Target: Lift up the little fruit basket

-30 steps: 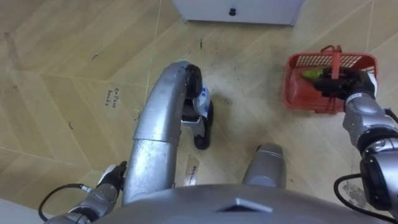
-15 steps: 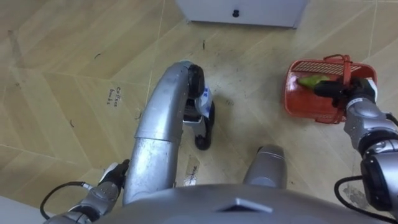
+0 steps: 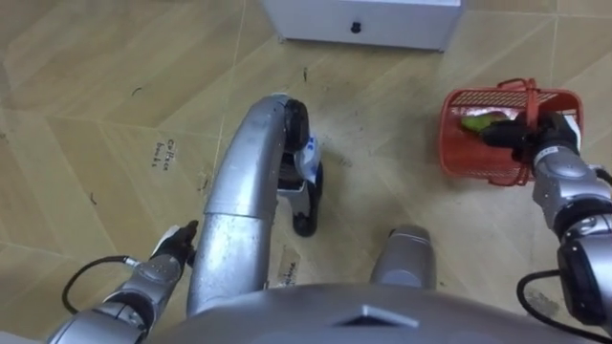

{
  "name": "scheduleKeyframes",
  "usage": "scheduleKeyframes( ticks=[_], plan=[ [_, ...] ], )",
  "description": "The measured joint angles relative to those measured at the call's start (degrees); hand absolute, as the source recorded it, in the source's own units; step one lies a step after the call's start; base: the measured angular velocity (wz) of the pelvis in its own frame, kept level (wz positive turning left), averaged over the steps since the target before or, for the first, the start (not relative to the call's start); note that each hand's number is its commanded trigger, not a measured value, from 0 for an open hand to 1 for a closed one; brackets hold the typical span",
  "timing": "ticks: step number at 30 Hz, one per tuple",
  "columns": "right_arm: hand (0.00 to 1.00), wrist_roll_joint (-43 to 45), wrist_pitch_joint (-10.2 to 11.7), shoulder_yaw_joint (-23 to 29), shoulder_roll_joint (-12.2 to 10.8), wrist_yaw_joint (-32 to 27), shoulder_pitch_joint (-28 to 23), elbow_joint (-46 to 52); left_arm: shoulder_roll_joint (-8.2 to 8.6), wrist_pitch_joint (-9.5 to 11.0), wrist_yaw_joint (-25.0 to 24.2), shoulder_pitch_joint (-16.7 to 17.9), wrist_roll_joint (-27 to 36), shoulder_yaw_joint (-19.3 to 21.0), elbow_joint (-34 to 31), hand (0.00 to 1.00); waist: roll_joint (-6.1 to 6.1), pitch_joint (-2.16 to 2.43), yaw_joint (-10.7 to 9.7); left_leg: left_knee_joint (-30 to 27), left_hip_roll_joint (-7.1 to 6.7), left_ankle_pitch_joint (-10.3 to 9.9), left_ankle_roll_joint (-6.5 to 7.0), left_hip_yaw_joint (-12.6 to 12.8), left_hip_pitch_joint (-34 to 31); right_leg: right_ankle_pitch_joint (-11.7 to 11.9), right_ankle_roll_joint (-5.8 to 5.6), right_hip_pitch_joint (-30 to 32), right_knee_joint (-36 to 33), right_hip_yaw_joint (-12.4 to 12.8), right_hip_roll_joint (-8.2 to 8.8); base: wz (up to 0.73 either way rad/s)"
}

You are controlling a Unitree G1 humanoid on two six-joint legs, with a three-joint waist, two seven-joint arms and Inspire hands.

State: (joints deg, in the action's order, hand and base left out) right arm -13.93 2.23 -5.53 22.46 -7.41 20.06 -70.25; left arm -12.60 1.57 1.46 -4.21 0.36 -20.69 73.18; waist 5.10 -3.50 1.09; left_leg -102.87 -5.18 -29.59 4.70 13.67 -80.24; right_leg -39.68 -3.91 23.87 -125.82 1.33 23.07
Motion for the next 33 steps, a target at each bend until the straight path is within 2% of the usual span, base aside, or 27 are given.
scheduleKeyframes(
  ticks=[1, 2, 5, 7, 9, 10, 12, 13, 15, 16, 17, 18, 19, 20, 21, 22, 23, 24, 25, 26, 27, 28, 29, 30, 31, 32, 33],
  plan=[
    [1.00, 0.29, -0.34, 0.06, -0.14, -0.05, -0.17, 0.75, -0.14, -0.05, 0.03, -0.37, 0.06, 0.44, 0.14, 0.00, -0.07, 0.10, -0.31, -0.07, -0.21, -0.01, 0.02, -0.12, -0.01, 0.00, 0.00, -0.32, 0.13, -0.27, -0.04, 0.12],
    [1.00, 0.93, -0.70, 0.05, -0.67, -0.06, -0.49, 2.52, -0.67, -0.06, 0.04, -0.96, 0.07, 1.12, 0.25, 0.00, 0.48, -0.09, -0.94, -0.23, -0.53, 0.00, 0.09, -0.33, 0.00, 0.00, 0.00, -0.92, 0.34, -0.85, -0.10, 0.11],
    [1.00, 1.56, -1.47, 0.00, -1.59, 0.01, -1.01, 5.27, -1.52, -0.37, 0.08, -2.25, -0.07, 2.87, -0.04, 0.00, 1.17, 0.10, -1.38, -1.08, -0.54, -0.53, 1.04, -1.10, 0.10, -0.15, 0.03, -2.27, 1.55, -1.76, -1.41, 0.07],
    [1.00, 1.15, -1.96, -0.01, -1.57, 0.02, -0.98, 6.54, -1.53, -0.42, 0.09, -2.98, -0.06, 2.91, -0.24, 0.00, 0.94, 0.21, -1.43, -1.14, -0.59, -0.88, 1.72, -1.36, 0.73, -1.13, -0.02, -3.65, 3.42, -1.58, -3.39, 0.06],
    [1.00, 1.06, -2.33, -0.09, -1.57, -0.08, -0.71, 6.73, -1.54, -0.92, 0.29, -4.15, -0.03, 3.23, -0.71, 0.00, 0.73, 0.35, -0.57, 0.78, -0.48, -1.01, 2.27, -1.44, 2.42, -1.33, -0.15, -4.35, 7.37, 0.15, -6.53, 0.00],
    [1.00, 1.05, -2.34, -0.09, -1.57, -0.09, -0.61, 6.73, -1.45, -1.06, 0.37, -4.08, -0.03, 3.71, -1.15, 0.00, 0.53, 0.39, -0.56, 1.81, -0.46, -0.93, 2.48, -1.46, 3.15, -1.32, -0.15, -4.63, 9.13, 0.34, -7.16, -0.05],
    [1.00, 0.88, -2.54, -0.02, -1.57, -0.20, -0.48, 7.19, -1.15, -1.70, 0.77, -2.80, -0.05, 4.61, -2.72, 0.00, -0.68, 1.02, -0.05, 8.45, -0.04, -0.37, 3.20, -2.03, 7.08, -1.32, -0.16, -5.48, 19.52, 0.27, -8.47, -0.20],
    [1.00, 0.74, -2.82, -0.03, -1.58, -0.25, -0.62, 7.70, -1.05, -1.92, 0.90, -2.31, -0.33, 5.16, -2.82, 0.00, -0.74, 1.05, 0.26, 10.80, 0.14, -0.06, 3.27, -2.03, 8.54, -1.32, -0.17, -5.96, 22.98, 0.16, -8.56, -0.46],
    [1.00, -0.61, -3.15, -0.01, -1.88, -1.12, -1.08, 9.68, -0.19, -2.84, 2.52, -0.31, -2.42, 9.01, -2.83, 0.00, -0.60, 1.08, 1.19, 21.78, 0.53, 1.86, 3.04, -2.23, 15.56, -0.91, -0.68, -10.12, 40.60, 0.10, -9.33, -0.51],
    [1.00, -1.07, -3.15, 0.07, -2.06, -1.54, -1.10, 10.31, 0.00, -2.93, 3.04, 0.58, -2.61, 10.05, -2.81, 0.00, -0.38, 1.02, 1.14, 24.73, 0.46, 2.33, 2.92, -2.16, 17.54, -0.26, -1.06, -11.56, 45.38, -0.01, -9.14, -0.45],
    [1.00, -1.25, -3.18, 0.05, -2.39, -2.41, -1.42, 11.75, 0.35, -3.08, 4.09, 2.22, -3.09, 11.67, -2.92, 0.00, -0.06, 1.12, 0.93, 30.09, 0.32, 3.27, 2.86, -1.98, 21.50, 2.84, -1.07, -14.31, 53.51, -0.29, -9.10, -0.42],
    [1.00, -1.59, -3.19, 0.07, -2.47, -3.11, -2.36, 14.00, 0.51, -3.24, 5.08, 3.17, -3.28, 12.81, -3.43, 0.00, 0.38, 1.14, 0.82, 35.38, 0.35, 4.05, 3.02, -1.53, 25.51, 8.66, -0.86, -15.87, 59.23, -0.35, -9.10, -0.37],
    [1.00, -1.57, -3.19, 0.13, -2.60, -3.63, -2.86, 15.01, 0.51, -3.35, 5.57, 3.82, -3.32, 13.35, -3.68, 0.00, 0.61, 1.25, 0.79, 37.92, 0.33, 4.39, 2.99, -1.37, 27.50, 12.67, -0.78, -16.10, 60.82, -0.49, -9.07, -0.29],
    [1.00, -1.50, -3.17, 0.20, -2.92, -4.38, -3.74, 16.28, 0.44, -3.98, 6.71, 4.90, -3.73, 14.54, -4.67, 0.00, 1.08, 1.30, 0.86, 42.81, 0.42, 5.09, 3.14, -1.23, 31.86, 22.54, -0.47, -15.74, 62.22, -0.89, -9.08, -0.22],
    [1.00, -1.31, -3.16, 0.66, -3.29, -4.79, -4.93, 17.04, 0.30, -4.32, 7.92, 5.54, -4.84, 14.94, -5.77, 0.00, 1.26, 1.47, 1.02, 47.64, 0.42, 5.78, 3.13, -2.02, 36.23, 33.51, 0.11, -14.35, 61.97, -1.34, -9.32, -0.21],
    [1.00, -1.06, -3.12, 0.98, -3.67, -4.98, -5.43, 17.26, 0.17, -4.33, 8.55, 5.73, -5.11, 15.00, -6.35, 0.00, 1.21, 1.57, 1.26, 49.80, 0.58, 6.06, 2.93, -2.60, 38.22, 34.88, -0.09, -13.19, 60.95, -1.64, -9.73, -0.20],
    [1.00, -0.36, -3.03, 1.72, -4.57, -5.13, -6.07, 17.40, -0.14, -4.30, 9.74, 6.05, -5.07, 14.96, -6.90, 0.00, 1.17, 1.57, 1.44, 53.71, 0.96, 6.62, 2.58, -3.40, 42.46, 31.35, 0.02, -9.78, 57.69, -2.08, -10.49, -0.17],
    [1.00, -0.01, -3.07, 1.75, -4.89, -5.13, -7.19, 17.79, 0.00, -4.05, 10.97, 5.74, -5.02, 14.87, -6.86, 0.00, 0.56, 1.94, 1.81, 57.52, 1.38, 7.25, 2.08, -4.56, 46.57, 25.61, -0.09, -6.54, 56.39, -3.47, -11.58, -0.15],
    [1.00, 0.19, -3.06, 1.73, -4.93, -5.18, -7.72, 17.87, 0.06, -3.89, 11.53, 5.61, -5.03, 14.80, -6.92, 0.00, 0.15, 2.12, 2.05, 59.30, 1.74, 7.63, 1.83, -5.16, 48.49, 23.08, -0.15, -5.04, 57.16, -4.09, -12.17, -0.03],
    [1.00, 0.53, -3.06, 1.72, -4.95, -5.77, -8.77, 17.79, 0.13, -3.47, 12.19, 5.47, -5.01, 14.77, -7.38, 0.00, -0.65, 2.44, 2.06, 62.74, 2.39, 8.40, 1.22, -6.52, 52.27, 19.47, 0.05, -3.25, 61.05, -6.12, -12.75, 0.18],
    [1.00, 0.55, -2.97, 1.75, -5.04, -6.51, -10.07, 17.58, 0.06, -2.86, 12.89, 5.44, -4.76, 14.78, -8.05, 0.00, -0.87, 2.48, 1.80, 65.71, 2.69, 9.35, 0.52, -8.10, 55.84, 17.68, 0.03, -2.63, 67.80, -8.06, -12.79, 0.47],
    [1.00, 0.62, -2.71, 1.73, -5.10, -6.94, -11.91, 17.62, 0.03, -2.12, 13.46, 5.64, -4.36, 14.79, -8.34, 0.00, -0.77, 2.77, 1.27, 68.16, 2.75, 10.37, 0.05, -8.93, 58.69, 17.43, 0.28, -3.06, 77.26, -10.05, -12.41, 0.55],
    [1.00, 0.78, -2.49, 1.70, -5.12, -7.18, -12.68, 17.80, 0.01, -1.91, 13.71, 5.87, -4.32, 14.78, -8.69, 0.00, -0.59, 2.86, 1.07, 68.94, 2.75, 10.65, -0.18, -8.97, 59.69, 17.83, 0.50, -3.06, 82.57, -10.92, -12.42, 0.55],
    [1.00, 0.80, -2.25, 1.76, -5.13, -7.98, -13.72, 17.99, 0.36, -1.64, 14.10, 6.26, -4.34, 14.86, -9.16, 0.00, -0.35, 3.13, 0.87, 69.05, 3.16, 10.64, -0.36, -9.14, 61.32, 18.96, 1.49, -3.44, 89.22, -12.05, -12.42, 0.28],
    [1.00, 0.83, -2.25, 1.80, -5.15, -8.31, -14.10, 18.12, 0.77, -1.67, 14.15, 6.56, -4.48, 15.01, -9.27, 0.00, -0.73, 3.32, 0.72, 68.99, 3.94, 10.80, -0.98, -8.90, 61.81, 19.87, 2.06, -4.95, 90.94, -12.54, -13.02, 0.00],
    [1.00, 1.04, -2.26, 1.66, -5.64, -8.41, -14.42, 18.81, 0.88, -1.40, 14.10, 7.77, -4.95, 15.62, -9.72, 0.00, -1.14, 3.03, 1.03, 67.27, 4.98, 12.37, -2.81, -8.29, 61.35, 21.47, 2.80, -8.84, 95.74, -11.96, -14.94, -0.18],
    [1.00, 0.82, -2.21, 1.60, -6.34, -8.42, -14.51, 19.39, 0.84, -1.07, 14.15, 9.36, -4.82, 16.38, -9.65, 0.00, -0.62, 2.69, 0.67, 70.17, 4.92, 12.58, -3.44, -9.01, 61.48, 23.04, 2.82, -11.61, 99.48, -10.92, -15.88, -0.07]
  ],
)
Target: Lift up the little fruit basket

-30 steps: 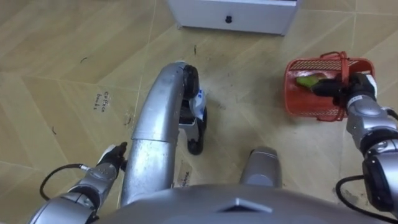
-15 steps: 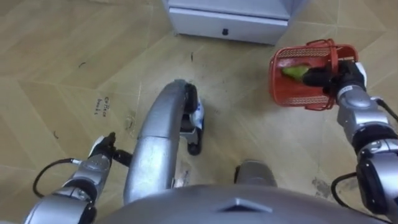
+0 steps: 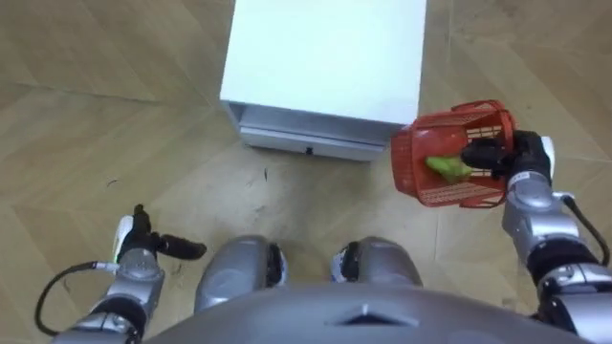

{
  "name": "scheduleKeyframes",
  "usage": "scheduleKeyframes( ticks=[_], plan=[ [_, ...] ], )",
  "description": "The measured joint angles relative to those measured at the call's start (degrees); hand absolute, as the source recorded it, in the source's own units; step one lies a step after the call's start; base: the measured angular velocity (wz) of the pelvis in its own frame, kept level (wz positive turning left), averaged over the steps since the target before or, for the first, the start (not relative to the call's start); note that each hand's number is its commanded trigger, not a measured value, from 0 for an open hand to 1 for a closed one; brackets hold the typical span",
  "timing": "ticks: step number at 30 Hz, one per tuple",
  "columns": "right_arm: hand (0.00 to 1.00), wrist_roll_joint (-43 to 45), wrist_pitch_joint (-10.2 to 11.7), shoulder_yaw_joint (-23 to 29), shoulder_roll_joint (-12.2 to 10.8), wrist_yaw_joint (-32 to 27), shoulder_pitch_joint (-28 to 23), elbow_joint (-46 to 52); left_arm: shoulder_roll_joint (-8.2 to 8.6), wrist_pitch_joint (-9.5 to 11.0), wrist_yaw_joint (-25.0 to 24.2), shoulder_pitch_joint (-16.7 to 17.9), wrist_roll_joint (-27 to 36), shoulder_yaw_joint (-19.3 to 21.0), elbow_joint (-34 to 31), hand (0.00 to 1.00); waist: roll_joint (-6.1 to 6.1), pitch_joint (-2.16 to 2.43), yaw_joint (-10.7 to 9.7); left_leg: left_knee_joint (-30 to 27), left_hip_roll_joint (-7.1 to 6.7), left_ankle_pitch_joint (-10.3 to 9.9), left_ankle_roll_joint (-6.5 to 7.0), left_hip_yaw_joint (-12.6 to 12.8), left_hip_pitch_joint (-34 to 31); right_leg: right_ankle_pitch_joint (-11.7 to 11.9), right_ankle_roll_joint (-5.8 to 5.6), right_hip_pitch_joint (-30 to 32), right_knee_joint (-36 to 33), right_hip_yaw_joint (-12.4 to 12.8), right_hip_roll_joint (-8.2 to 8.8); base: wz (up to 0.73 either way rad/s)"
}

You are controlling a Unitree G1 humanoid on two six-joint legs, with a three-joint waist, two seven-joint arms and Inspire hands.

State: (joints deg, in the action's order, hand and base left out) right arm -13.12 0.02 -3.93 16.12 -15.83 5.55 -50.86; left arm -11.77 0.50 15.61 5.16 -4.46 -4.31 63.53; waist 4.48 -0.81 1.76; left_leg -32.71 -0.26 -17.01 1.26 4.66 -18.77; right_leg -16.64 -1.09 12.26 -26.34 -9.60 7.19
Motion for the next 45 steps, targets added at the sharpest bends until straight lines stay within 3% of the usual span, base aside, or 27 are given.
scheduleKeyframes(
  ticks=[1, 2, 3, 5, 8, 15, 22, 31, 33, 37, 40, 42, 45],
  plan=[
    [1.00, -0.11, 0.09, 0.16, 0.01, -0.14, -0.33, 0.46, -0.02, -0.01, 0.01, 0.25, 0.21, 0.04, 0.08, 0.00, 0.06, -0.04, -0.64, 3.59, -0.53, 0.36, 0.17, -0.35, -0.21, 0.37, -0.13, -1.17, 1.69, 1.69, -0.29, 0.29],
    [1.00, -0.48, 0.25, 1.58, 0.38, -0.24, -1.36, 1.58, 0.07, 0.12, 0.01, 0.33, 0.38, -0.12, -0.37, 0.00, -0.05, 0.04, -0.76, 10.25, -1.27, 4.45, 0.44, -0.74, -1.73, 0.42, -0.33, -2.73, 4.08, 2.99, -0.37, 0.12],
    [1.00, -0.74, 0.38, 2.83, -0.05, -0.30, -1.51, 2.92, -0.08, 0.39, 0.07, 1.76, 0.25, -0.01, -1.22, 0.00, 0.16, 0.10, -0.16, 12.88, -1.09, 11.34, 1.84, 0.43, -1.59, 0.17, -0.77, -3.67, 4.97, 3.32, -0.45, -0.05],
    [1.00, -0.55, 1.29, 3.12, -0.31, -0.30, -3.63, 8.40, 0.08, 0.32, 0.26, 3.67, -0.29, 0.26, -1.69, 0.00, 0.61, 0.15, -0.14, 15.53, -1.55, 11.85, 2.08, 0.86, 1.87, 1.54, -1.84, -6.56, 8.52, 1.89, -0.04, -0.16],
    [1.00, 0.78, 3.40, 3.12, -0.44, -0.49, -5.83, 16.14, 0.11, -0.03, 0.24, 5.46, -2.73, 0.30, -2.48, 0.00, 0.99, 0.23, -0.08, 16.43, -2.06, 11.79, 2.04, 0.87, 4.58, 3.31, -1.95, -11.18, 13.96, -1.64, -0.28, -0.05],
    [1.00, 6.97, 3.85, 3.11, -0.79, 1.76, -6.31, 20.10, 0.59, -0.40, 0.17, 6.09, -5.32, 2.24, -4.42, 0.00, -0.08, 0.22, 0.14, 19.32, -2.28, 11.71, 1.88, 1.01, 8.80, 3.24, -1.98, -14.37, 14.62, -1.94, -0.33, -0.02],
    [1.00, 7.25, 2.60, 3.09, -2.14, 2.72, -6.30, 23.94, 1.19, -1.84, -0.86, 6.88, -6.27, 4.26, -4.22, 0.00, -0.19, 0.32, 0.23, 19.17, -2.27, 11.72, 1.91, 1.17, 9.18, 3.24, -1.99, -14.27, 13.71, -1.85, -0.29, -0.03],
    [1.00, 10.36, 2.31, 2.87, -2.38, 4.99, -5.94, 27.43, 2.52, -2.00, -1.76, 7.24, -6.56, 4.26, -3.80, 0.00, -1.01, 0.47, 2.36, 18.98, -2.47, 11.36, 2.07, 1.83, 9.44, 3.03, -2.19, -13.81, 12.38, -1.86, -0.02, -0.02],
    [1.00, 11.02, 1.24, 2.87, -2.43, 5.34, -5.61, 28.80, 2.57, -2.46, -2.70, 7.21, -6.52, 4.25, -3.54, 0.00, -0.99, 0.46, 3.25, 19.08, -2.68, 10.98, 2.27, 2.98, 9.44, 2.16, -2.55, -12.78, 10.00, -1.53, 0.74, -0.17],
    [1.00, 11.51, 1.20, 2.41, -2.70, 6.64, -5.57, 30.44, 2.57, -2.77, -3.77, 7.17, -6.56, 4.26, -1.27, 0.00, -0.79, 0.30, 3.37, 18.96, -3.44, 9.66, 3.41, 3.63, 10.25, 1.17, -3.80, -10.34, 3.04, -1.76, 2.55, -0.09],
    [1.00, 12.14, 0.69, 2.21, -3.14, 7.16, -5.55, 30.95, 2.34, -2.88, -5.00, 6.76, -6.51, 4.21, -0.45, 0.00, -0.40, -0.15, 3.21, 17.72, -4.27, 8.14, 4.65, 3.89, 10.95, 1.27, -3.78, -5.66, -9.46, -2.14, 5.68, 0.04],
    [1.00, 12.24, 0.04, 1.87, -3.64, 7.34, -5.56, 30.92, 2.22, -3.03, -5.31, 6.81, -6.96, 4.26, -0.34, 0.00, -0.46, -0.44, 3.33, 15.65, -4.97, 6.48, 5.53, 3.97, 11.52, 3.48, -3.00, -2.72, -16.69, -1.71, 7.57, 0.00],
    [1.00, 12.52, -0.13, 1.59, -3.88, 8.73, -5.52, 30.72, 1.99, -2.99, -5.84, 6.77, -7.67, 4.13, -0.48, 0.00, -1.72, -0.71, 3.40, 14.74, -4.59, 5.52, 6.49, 3.43, 11.83, 5.74, -2.53, -1.05, -18.73, -1.34, 7.23, -0.03]
  ],
)
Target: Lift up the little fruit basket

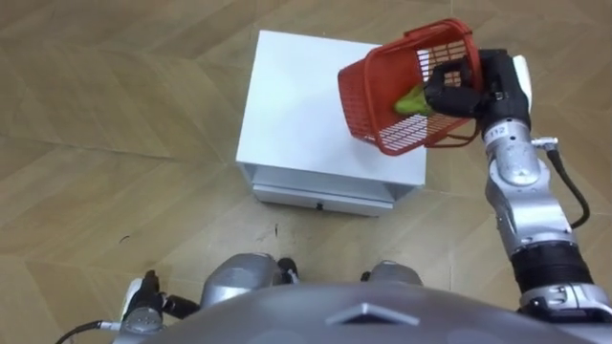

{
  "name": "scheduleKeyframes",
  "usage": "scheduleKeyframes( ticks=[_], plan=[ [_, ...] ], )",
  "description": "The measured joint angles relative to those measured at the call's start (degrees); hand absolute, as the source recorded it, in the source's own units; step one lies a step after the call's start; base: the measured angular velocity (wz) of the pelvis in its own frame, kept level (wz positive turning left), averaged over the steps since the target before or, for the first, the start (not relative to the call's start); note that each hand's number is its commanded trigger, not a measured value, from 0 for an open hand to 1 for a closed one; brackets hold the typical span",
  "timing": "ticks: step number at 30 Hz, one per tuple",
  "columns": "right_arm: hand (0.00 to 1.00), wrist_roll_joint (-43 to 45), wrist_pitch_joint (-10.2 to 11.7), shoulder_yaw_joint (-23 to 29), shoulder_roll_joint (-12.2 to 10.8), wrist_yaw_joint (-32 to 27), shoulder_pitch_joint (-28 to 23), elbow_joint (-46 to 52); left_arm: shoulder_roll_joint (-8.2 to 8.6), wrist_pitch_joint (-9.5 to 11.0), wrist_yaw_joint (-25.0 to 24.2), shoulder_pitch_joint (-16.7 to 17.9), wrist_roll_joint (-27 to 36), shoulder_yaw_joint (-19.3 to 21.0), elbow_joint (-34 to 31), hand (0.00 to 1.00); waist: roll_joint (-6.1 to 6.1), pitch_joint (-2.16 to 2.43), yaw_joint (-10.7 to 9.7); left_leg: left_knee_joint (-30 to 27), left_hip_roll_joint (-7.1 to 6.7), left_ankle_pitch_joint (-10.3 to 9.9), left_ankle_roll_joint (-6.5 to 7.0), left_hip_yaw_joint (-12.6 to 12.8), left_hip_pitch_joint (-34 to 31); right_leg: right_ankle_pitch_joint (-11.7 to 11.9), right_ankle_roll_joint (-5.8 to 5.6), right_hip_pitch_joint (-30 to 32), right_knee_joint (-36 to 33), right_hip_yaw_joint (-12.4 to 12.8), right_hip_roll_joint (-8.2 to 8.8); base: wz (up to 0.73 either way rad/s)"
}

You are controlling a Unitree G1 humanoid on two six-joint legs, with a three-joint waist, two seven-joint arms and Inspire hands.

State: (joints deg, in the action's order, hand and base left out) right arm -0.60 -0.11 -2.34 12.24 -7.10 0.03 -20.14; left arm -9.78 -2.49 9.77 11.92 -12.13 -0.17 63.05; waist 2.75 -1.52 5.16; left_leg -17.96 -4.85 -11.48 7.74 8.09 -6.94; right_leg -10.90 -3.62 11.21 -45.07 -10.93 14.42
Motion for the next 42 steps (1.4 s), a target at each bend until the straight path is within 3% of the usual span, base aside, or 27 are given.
scheduleKeyframes(
  ticks=[2, 5, 6, 8, 13, 17, 18, 19, 20, 30, 42],
  plan=[
    [1.00, -0.77, 0.00, -0.29, -0.01, 1.17, 0.19, -0.30, -0.44, 0.02, -0.22, -0.58, 0.07, -0.09, -0.06, 0.00, -0.48, 0.15, -0.31, 0.17, 0.60, -0.22, 0.57, -0.85, -0.40, -1.52, -0.60, 1.95, 2.25, 0.22, -1.99, 0.18],
    [1.00, -1.02, -0.35, -0.60, 0.04, 1.76, 0.21, -1.26, -0.64, 0.06, -0.18, -0.76, 0.06, -0.14, -1.21, 0.00, -0.50, 0.49, -0.02, 0.56, 0.15, -0.29, 0.81, -1.56, -0.26, -2.15, -0.63, 3.03, 14.25, 0.07, -4.69, 0.17],
    [1.00, -1.10, -0.57, -1.16, 0.06, 1.94, 0.55, -1.30, -0.69, 0.09, 0.04, -0.93, 0.06, -0.15, -1.29, 0.00, -0.28, 0.60, 0.08, 0.71, -0.23, -0.30, 0.81, -1.73, -0.25, -1.12, 0.07, 2.69, 19.15, -0.04, -5.41, 0.20],
    [1.00, -1.25, -0.68, -2.07, 0.15, 2.33, 1.15, -1.41, -0.56, -0.03, 0.36, -1.07, 0.00, -0.17, -1.18, 0.00, -0.31, 0.78, -0.11, 0.74, -0.71, -0.35, 0.72, -2.62, -0.30, 2.54, 0.82, 2.35, 22.59, -0.30, -6.43, 0.26],
    [1.00, -0.84, -0.57, -4.12, 0.13, 4.02, 3.23, -4.41, -0.66, -0.74, 0.52, -0.51, -0.08, -0.17, -1.03, 0.00, -0.55, 0.77, 1.46, 2.73, 0.28, -0.63, 0.20, -3.25, 1.48, 2.87, 1.08, -0.72, 26.25, -1.30, -7.50, 0.11],
    [1.00, 0.87, -1.66, -5.87, -0.02, 5.61, 3.55, -6.03, -0.48, -3.29, 0.52, 0.46, -1.05, -0.54, -1.10, 0.00, -0.68, 0.65, 1.90, 3.75, 0.39, -0.72, 0.08, -3.65, 1.25, 2.93, 1.08, -0.57, 26.65, -2.02, -7.58, 0.06],
    [0.58, 0.93, -1.91, -6.34, -0.02, 6.01, 3.55, -6.05, -0.42, -3.80, 0.52, 0.57, -1.09, -0.63, -1.10, 0.00, -0.72, 0.65, 1.99, 3.92, 0.38, -0.72, 0.08, -3.67, 1.06, 2.93, 1.08, -0.33, 26.64, -2.06, -7.58, 0.00],
    [0.40, 0.93, -1.92, -6.57, -0.02, 6.11, 3.55, -6.13, -0.42, -3.95, 0.52, 0.57, -1.11, -0.64, -1.13, 0.00, -0.73, 0.64, 2.05, 3.94, 0.37, -0.72, 0.08, -3.71, 0.93, 2.93, 1.08, -0.23, 26.69, -2.14, -7.58, 0.00],
    [0.00, 0.91, -1.93, -6.72, -0.15, 6.40, 3.55, -6.37, -0.37, -4.14, 0.51, 0.56, -1.19, -0.66, -1.22, 0.00, -0.81, 0.65, 2.30, 3.91, 0.38, -0.72, 0.08, -3.80, 0.66, 2.95, 1.06, -0.17, 27.00, -2.47, -7.61, 0.03],
    [0.00, 0.82, -1.78, -7.84, -0.36, 6.49, 3.73, -10.35, -0.15, -4.57, 0.06, 0.07, -1.36, -2.62, -1.50, 0.00, -2.01, 0.62, 2.87, 4.12, 0.38, -0.71, 0.10, -4.57, 0.18, 3.20, 0.92, -0.34, 28.44, -3.35, -8.02, 0.03],
    [0.00, 0.82, -1.78, -7.89, -1.60, 6.77, 3.75, -11.66, 0.43, -4.64, -0.22, 0.16, -1.57, -3.25, -1.20, 0.00, -2.20, 0.57, 2.96, 4.34, 0.40, -0.71, 0.09, -4.55, 0.44, 3.18, 0.92, -0.47, 28.39, -3.29, -8.07, 0.00]
  ],
)
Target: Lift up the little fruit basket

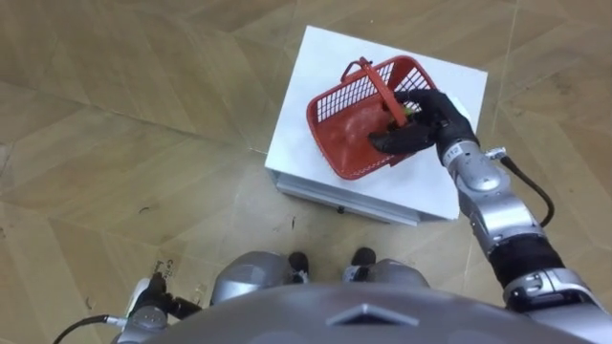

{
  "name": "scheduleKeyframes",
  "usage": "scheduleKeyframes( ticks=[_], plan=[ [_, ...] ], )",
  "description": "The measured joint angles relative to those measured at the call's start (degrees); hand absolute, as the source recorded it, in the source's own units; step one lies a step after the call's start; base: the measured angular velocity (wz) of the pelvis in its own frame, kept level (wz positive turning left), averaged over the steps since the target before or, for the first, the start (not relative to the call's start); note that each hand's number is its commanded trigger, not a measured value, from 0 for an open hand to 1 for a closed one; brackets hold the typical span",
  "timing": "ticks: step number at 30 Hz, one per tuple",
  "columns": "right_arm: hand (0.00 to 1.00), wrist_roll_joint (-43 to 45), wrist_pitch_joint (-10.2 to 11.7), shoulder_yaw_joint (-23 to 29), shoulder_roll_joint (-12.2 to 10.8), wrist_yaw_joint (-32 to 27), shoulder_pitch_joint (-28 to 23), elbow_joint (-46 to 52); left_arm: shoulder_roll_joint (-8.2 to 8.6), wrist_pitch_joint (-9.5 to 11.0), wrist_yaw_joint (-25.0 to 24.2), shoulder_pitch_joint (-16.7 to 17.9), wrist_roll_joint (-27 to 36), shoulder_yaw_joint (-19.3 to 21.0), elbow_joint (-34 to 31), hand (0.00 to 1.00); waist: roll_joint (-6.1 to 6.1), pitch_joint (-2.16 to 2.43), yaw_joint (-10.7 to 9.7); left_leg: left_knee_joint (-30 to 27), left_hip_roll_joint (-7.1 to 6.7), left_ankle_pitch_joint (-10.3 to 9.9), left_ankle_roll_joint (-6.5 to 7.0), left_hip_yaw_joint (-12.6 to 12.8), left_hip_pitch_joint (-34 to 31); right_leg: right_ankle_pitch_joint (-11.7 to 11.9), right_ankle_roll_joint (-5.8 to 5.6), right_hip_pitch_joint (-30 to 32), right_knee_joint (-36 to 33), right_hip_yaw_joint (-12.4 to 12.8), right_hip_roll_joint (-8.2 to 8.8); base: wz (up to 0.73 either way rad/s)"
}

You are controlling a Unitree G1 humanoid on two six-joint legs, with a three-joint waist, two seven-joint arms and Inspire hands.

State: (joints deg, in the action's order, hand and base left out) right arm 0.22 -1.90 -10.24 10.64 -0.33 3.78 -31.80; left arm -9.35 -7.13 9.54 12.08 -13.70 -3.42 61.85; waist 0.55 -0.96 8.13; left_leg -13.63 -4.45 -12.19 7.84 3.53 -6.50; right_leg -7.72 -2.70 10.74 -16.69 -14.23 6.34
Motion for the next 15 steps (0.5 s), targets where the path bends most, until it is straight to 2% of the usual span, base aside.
scheduleKeyframes(
  ticks=[4, 10, 15],
  plan=[
    [0.00, 0.11, 0.00, -0.84, -0.11, 0.20, 0.00, 0.02, 0.17, -0.07, -0.02, 0.03, 0.01, -0.31, 0.12, 0.00, 0.02, -0.01, -0.04, 0.07, 0.02, 0.00, 0.00, 0.01, 0.55, -0.01, -0.01, -0.55, 0.05, 0.00, -0.02, 0.00],
    [0.00, 0.35, 0.00, -1.05, -1.70, 0.22, -0.52, 0.05, 0.23, -0.16, 0.00, 0.91, 0.00, -1.11, 0.03, 0.00, 0.07, 0.01, -0.42, 0.65, 0.11, 0.00, 0.00, 0.15, 1.96, -0.01, -0.01, -1.70, 0.26, 0.15, -0.17, 0.00],
    [0.00, 0.37, -0.01, -0.89, -1.86, 0.54, -0.80, 3.63, 0.70, -0.33, 0.11, 2.80, -0.04, 0.99, 0.03, 0.00, 0.77, 0.48, -1.52, 1.84, 0.29, -0.04, -0.07, -0.13, 3.55, 0.08, -0.11, -3.86, 2.04, -0.10, -0.61, 0.02]
  ],
)
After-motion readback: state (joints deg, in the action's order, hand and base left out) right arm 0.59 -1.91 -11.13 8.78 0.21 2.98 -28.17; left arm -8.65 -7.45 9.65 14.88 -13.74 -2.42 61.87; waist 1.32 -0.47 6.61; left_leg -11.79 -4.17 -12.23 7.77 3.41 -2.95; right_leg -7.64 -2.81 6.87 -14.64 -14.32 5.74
